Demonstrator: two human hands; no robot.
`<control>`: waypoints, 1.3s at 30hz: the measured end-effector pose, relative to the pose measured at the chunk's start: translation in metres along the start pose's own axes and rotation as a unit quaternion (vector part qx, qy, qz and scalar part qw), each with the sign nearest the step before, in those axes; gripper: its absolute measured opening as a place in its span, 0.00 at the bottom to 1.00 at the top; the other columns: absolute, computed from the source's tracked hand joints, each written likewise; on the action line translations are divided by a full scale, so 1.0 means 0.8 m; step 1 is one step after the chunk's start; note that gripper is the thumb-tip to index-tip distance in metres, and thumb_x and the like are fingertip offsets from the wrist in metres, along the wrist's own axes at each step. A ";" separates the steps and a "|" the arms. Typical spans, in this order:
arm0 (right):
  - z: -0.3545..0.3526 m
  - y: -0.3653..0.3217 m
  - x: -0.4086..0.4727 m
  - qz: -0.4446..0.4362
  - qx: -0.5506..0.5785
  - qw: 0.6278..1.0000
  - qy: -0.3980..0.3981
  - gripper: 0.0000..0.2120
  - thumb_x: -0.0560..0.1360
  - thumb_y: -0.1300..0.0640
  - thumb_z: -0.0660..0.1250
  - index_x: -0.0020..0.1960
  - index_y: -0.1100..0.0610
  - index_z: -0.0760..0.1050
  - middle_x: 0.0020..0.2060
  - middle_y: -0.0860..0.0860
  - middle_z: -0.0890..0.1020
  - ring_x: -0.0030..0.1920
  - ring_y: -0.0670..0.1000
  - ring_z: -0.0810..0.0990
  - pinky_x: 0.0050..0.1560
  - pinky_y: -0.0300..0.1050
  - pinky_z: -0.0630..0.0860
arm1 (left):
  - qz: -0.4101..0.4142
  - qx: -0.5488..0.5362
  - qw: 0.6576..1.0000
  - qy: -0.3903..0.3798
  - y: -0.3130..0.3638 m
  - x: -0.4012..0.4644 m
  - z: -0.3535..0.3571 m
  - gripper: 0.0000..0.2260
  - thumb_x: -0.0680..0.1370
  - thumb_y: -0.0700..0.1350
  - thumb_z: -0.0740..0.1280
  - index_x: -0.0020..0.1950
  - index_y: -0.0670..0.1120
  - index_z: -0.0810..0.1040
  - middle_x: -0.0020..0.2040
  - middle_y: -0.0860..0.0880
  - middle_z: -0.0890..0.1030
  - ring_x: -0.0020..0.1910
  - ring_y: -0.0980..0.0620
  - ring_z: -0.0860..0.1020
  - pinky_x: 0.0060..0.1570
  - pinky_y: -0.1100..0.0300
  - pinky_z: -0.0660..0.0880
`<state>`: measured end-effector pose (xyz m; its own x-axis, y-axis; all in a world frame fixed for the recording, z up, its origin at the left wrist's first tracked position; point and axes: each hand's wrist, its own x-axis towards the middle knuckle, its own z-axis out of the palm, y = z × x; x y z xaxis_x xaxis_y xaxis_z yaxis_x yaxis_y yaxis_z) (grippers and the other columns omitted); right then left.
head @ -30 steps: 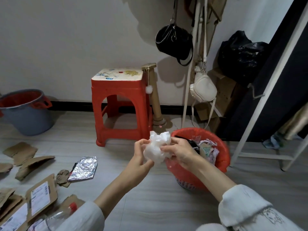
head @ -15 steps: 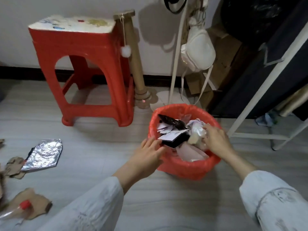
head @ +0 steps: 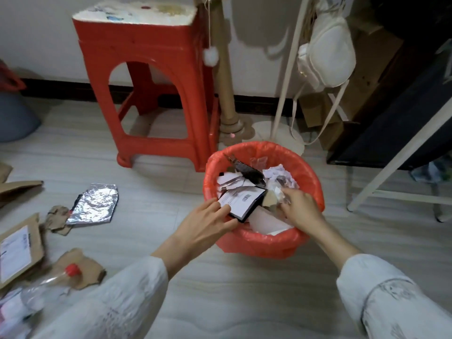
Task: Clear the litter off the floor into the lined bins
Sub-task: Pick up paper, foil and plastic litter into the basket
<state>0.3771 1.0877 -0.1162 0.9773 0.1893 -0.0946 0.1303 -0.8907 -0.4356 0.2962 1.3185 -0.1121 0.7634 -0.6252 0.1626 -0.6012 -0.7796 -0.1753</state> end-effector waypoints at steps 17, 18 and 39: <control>0.109 -0.228 0.053 -0.218 -0.138 0.966 -0.024 0.09 0.74 0.65 0.58 0.51 0.58 0.73 0.48 0.58 0.79 0.53 0.60 0.76 0.43 0.49 0.67 | -0.197 -0.017 0.978 -0.072 -0.106 -0.197 0.011 0.09 0.73 0.50 0.60 0.48 0.51 0.77 0.48 0.55 0.79 0.35 0.53 0.74 0.37 0.61 0.71; 0.110 -0.229 0.058 -0.209 -0.153 0.965 -0.036 0.09 0.73 0.66 0.57 0.51 0.58 0.72 0.48 0.59 0.79 0.52 0.61 0.77 0.41 0.48 0.67 | -0.195 -0.015 0.978 -0.071 -0.109 -0.197 0.013 0.12 0.74 0.51 0.57 0.48 0.51 0.78 0.48 0.55 0.79 0.34 0.53 0.74 0.37 0.61 0.70; 0.040 -0.321 -0.044 -0.216 -0.206 0.930 -0.215 0.14 0.75 0.63 0.55 0.59 0.63 0.71 0.59 0.56 0.74 0.59 0.59 0.74 0.58 0.49 0.72 | -0.314 -0.169 0.884 -0.302 -0.092 -0.224 -0.152 0.22 0.82 0.48 0.54 0.76 0.50 0.55 0.77 0.47 0.50 0.75 0.45 0.53 0.71 0.46 0.59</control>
<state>0.3042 1.3233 -0.0297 0.6733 0.6353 -0.3781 0.6347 -0.7590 -0.1450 0.1748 1.4834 -0.0102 0.8975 -0.0125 -0.4408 0.0268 -0.9962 0.0829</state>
